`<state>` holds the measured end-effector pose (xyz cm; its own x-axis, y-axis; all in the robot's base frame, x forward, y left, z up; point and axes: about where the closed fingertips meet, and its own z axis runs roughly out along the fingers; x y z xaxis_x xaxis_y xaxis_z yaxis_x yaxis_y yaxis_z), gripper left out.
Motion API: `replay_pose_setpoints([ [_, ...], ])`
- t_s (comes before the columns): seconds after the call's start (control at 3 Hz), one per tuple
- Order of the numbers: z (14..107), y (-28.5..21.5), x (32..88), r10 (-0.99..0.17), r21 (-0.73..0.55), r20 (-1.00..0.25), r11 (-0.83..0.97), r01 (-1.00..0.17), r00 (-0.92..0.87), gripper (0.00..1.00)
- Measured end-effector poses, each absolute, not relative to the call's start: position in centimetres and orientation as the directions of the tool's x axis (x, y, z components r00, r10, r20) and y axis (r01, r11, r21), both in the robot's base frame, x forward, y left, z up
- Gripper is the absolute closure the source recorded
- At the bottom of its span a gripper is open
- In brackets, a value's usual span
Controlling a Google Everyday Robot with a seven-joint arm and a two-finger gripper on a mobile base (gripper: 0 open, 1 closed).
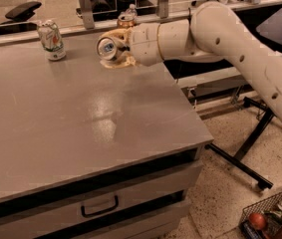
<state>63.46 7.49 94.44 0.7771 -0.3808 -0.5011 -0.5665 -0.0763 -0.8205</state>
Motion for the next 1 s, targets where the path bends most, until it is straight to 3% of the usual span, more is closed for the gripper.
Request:
replay_pose_setpoints([
  [0.67,97.2,7.0,66.9,-0.359,-0.795,-0.336,-0.387,-0.466,0.871,1.00],
  [1.0,96.9,8.1,65.9,-0.310,-0.727,-0.331,-0.519,-0.450,0.891,1.00],
])
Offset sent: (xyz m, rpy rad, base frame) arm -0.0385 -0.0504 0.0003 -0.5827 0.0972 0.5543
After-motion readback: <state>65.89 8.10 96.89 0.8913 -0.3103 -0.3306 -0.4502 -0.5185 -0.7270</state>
